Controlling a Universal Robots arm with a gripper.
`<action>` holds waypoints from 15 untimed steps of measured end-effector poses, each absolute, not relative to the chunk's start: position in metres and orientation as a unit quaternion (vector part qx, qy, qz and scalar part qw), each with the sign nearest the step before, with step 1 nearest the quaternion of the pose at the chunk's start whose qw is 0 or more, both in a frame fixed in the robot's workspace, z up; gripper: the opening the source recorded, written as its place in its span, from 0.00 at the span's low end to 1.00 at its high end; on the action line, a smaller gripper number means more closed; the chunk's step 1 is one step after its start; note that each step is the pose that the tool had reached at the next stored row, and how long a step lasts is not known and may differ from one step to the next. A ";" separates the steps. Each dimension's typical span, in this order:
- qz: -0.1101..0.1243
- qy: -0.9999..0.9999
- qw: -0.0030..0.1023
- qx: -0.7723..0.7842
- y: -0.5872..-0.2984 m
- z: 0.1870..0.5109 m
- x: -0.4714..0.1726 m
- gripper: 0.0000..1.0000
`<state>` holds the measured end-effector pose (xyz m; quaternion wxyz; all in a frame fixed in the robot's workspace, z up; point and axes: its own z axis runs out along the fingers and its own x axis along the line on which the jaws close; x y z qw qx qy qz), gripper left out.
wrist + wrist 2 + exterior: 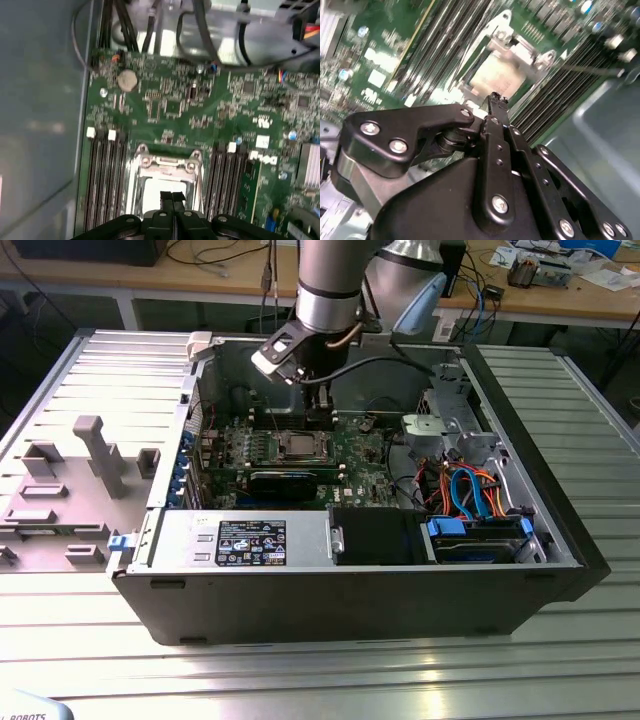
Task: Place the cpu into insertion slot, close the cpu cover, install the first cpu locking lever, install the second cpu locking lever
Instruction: 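Close the cpu cover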
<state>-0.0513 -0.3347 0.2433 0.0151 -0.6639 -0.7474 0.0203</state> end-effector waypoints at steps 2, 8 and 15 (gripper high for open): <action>0.020 -0.747 0.015 -0.664 -0.335 0.238 -0.064 0.11; 0.020 -0.749 0.015 -0.662 -0.335 0.223 -0.073 0.11; 0.020 -0.754 0.015 -0.656 -0.335 0.206 -0.073 0.11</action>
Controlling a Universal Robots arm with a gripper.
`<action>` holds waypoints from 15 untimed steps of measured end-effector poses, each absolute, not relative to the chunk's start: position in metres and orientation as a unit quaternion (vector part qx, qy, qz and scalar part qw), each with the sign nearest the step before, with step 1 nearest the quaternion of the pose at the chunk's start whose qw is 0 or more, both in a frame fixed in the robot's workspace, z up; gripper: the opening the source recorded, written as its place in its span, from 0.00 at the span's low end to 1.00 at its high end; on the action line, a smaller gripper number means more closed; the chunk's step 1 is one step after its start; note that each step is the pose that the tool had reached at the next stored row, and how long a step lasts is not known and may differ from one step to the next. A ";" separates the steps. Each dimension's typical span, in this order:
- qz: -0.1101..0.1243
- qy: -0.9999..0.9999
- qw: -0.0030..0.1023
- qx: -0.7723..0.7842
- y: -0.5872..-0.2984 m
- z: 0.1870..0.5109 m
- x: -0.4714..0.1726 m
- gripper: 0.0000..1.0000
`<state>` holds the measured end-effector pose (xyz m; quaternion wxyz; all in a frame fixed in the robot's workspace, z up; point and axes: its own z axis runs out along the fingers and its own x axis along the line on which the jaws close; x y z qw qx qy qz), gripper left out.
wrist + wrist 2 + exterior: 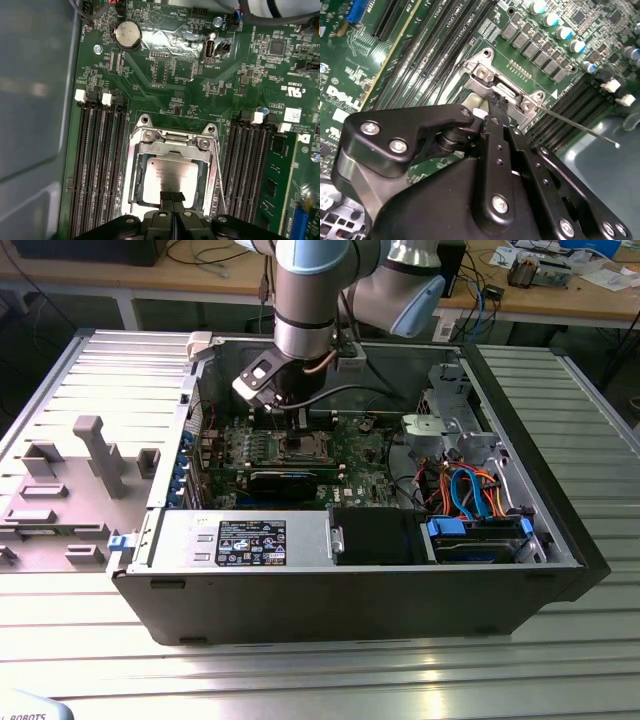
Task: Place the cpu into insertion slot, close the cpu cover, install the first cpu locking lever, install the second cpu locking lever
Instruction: 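Close the cpu cover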
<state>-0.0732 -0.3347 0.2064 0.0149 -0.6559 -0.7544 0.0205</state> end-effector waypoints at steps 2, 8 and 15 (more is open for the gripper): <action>0.022 -0.755 0.015 -0.656 -0.335 0.203 -0.074 0.11; 0.021 -0.755 0.015 -0.656 -0.336 0.202 -0.072 0.11; 0.019 -0.755 0.018 -0.655 -0.336 0.229 -0.065 0.11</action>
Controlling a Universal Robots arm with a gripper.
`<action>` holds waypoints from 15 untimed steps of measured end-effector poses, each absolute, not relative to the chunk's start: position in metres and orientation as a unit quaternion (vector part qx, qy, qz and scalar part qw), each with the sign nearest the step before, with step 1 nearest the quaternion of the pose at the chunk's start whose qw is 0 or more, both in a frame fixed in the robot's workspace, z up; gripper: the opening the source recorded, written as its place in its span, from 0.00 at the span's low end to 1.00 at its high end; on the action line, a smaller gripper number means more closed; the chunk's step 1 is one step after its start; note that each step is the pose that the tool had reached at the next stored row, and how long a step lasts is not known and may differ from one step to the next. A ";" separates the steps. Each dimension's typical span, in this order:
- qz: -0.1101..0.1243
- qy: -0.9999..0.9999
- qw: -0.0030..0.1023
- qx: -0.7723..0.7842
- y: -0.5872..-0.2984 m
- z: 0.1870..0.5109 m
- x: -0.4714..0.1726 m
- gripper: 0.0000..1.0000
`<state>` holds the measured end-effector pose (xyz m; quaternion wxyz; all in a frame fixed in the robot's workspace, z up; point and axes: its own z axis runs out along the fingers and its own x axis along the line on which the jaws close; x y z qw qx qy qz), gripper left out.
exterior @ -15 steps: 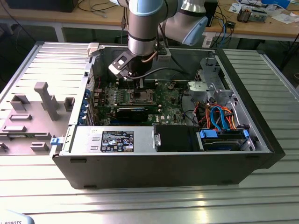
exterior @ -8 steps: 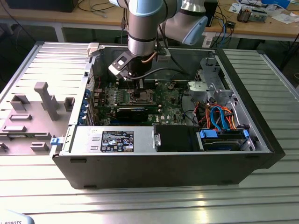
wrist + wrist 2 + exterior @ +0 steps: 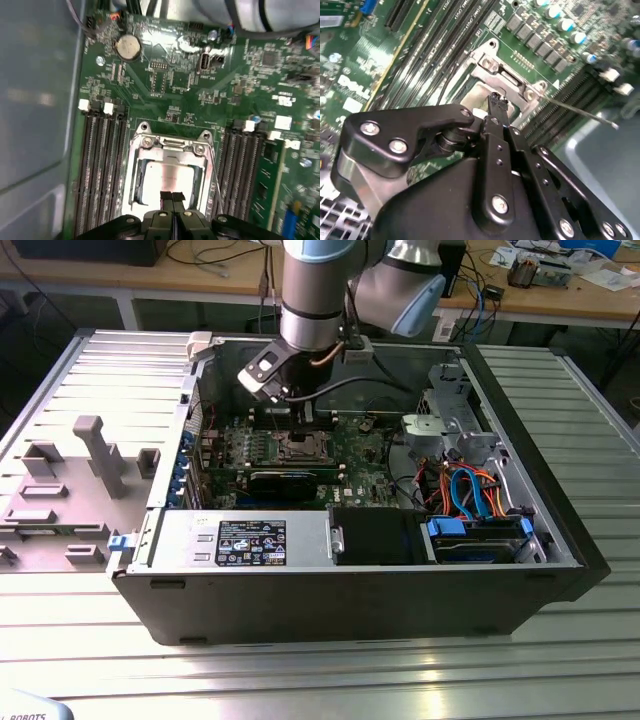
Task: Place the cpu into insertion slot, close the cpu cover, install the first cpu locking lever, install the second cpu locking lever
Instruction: 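Close the cpu cover, then install the first cpu locking lever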
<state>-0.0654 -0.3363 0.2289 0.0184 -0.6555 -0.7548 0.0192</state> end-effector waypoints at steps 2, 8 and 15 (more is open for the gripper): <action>0.018 -0.755 0.020 -0.655 -0.336 0.245 -0.065 0.11; 0.016 -0.755 0.021 -0.655 -0.336 0.251 -0.065 0.11; 0.016 -0.756 0.021 -0.654 -0.336 0.251 -0.065 0.11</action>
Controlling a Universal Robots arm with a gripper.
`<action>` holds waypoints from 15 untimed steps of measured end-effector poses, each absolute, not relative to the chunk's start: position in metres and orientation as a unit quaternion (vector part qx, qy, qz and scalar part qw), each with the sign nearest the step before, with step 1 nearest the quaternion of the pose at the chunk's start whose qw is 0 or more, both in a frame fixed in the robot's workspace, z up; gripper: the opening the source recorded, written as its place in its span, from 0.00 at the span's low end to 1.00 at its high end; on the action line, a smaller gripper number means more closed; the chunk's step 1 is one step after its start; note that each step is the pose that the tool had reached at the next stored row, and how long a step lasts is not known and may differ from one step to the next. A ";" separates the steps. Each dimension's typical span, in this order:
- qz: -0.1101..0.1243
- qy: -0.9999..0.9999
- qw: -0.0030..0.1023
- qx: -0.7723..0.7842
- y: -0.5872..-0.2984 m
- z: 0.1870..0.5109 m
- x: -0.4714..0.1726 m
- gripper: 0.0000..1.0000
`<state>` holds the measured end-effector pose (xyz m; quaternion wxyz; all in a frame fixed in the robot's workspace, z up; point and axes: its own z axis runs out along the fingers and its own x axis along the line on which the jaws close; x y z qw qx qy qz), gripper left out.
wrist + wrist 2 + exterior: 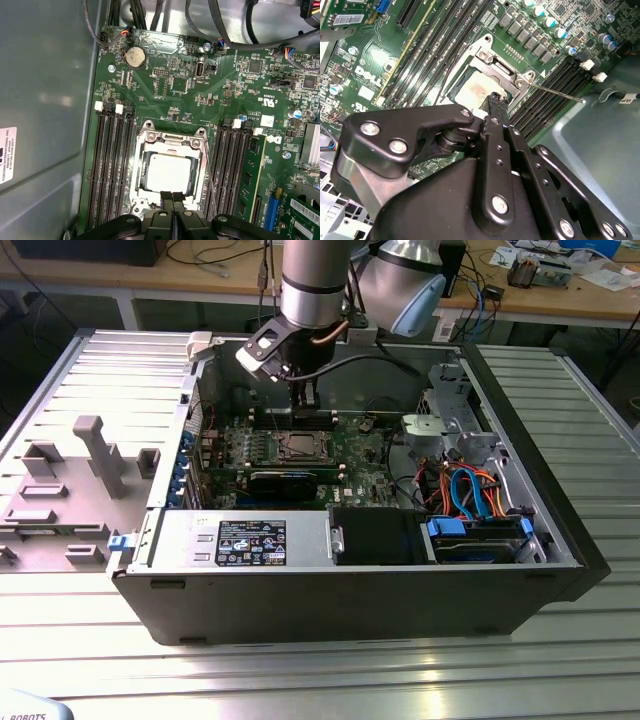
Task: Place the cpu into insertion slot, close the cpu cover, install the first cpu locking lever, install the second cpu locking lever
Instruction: 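Install the first cpu locking lever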
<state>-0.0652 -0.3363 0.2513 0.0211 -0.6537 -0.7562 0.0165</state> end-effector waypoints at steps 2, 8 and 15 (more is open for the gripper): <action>0.017 -0.771 0.021 -0.636 -0.336 0.251 -0.065 0.11; 0.017 -0.785 0.020 -0.620 -0.336 0.251 -0.065 0.11; 0.017 -0.798 0.020 -0.602 -0.336 0.251 -0.065 0.11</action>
